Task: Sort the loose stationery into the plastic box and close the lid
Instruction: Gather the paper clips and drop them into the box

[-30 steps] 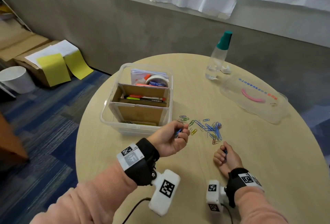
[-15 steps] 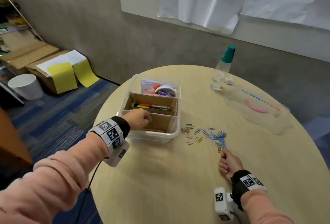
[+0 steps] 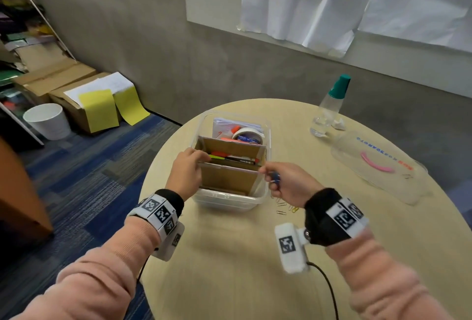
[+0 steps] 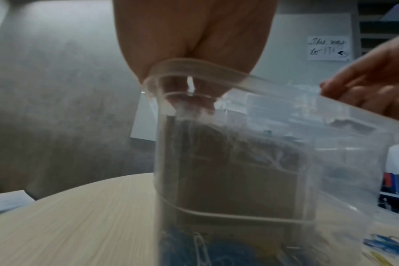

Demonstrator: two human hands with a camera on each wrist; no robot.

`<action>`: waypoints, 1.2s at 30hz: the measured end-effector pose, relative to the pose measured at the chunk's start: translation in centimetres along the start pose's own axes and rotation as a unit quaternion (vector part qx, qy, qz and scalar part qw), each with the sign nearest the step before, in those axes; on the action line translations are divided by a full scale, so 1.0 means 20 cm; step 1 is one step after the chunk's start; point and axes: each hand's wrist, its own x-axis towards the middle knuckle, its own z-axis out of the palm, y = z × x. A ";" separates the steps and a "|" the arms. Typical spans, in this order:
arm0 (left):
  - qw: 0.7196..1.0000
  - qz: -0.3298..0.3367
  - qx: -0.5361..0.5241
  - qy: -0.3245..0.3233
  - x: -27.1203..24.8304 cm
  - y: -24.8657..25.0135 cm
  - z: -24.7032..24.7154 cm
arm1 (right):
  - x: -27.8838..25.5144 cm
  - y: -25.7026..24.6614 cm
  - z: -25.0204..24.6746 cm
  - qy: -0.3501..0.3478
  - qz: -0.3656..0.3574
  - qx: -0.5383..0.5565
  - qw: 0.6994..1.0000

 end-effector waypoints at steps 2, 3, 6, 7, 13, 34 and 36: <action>1.000 -0.005 0.000 0.006 0.00 0.00 0.00 | 0.05 -0.05 0.13 -0.036 0.015 -0.061 0.997; 1.000 -0.008 -0.001 0.009 0.00 -0.01 0.00 | 0.07 -0.06 0.19 -0.051 0.026 -0.079 0.995; 1.000 -0.012 -0.001 0.019 -0.01 -0.01 0.01 | 0.15 -0.06 0.30 -0.092 0.051 -0.086 0.991; 1.000 -0.014 -0.002 0.020 -0.01 -0.01 0.01 | 0.17 -0.05 0.32 -0.103 0.057 -0.077 0.990; 0.999 -0.022 -0.013 0.025 -0.02 -0.01 0.01 | 0.15 0.03 0.24 -0.126 0.011 0.032 0.991; 0.957 0.121 -0.048 -0.261 -0.22 0.77 0.62 | -0.02 0.74 -0.84 0.294 -0.049 -0.195 0.934; 0.952 0.101 -0.009 -0.290 -0.22 0.75 0.73 | 0.01 0.74 -0.85 0.272 -0.060 -0.256 0.926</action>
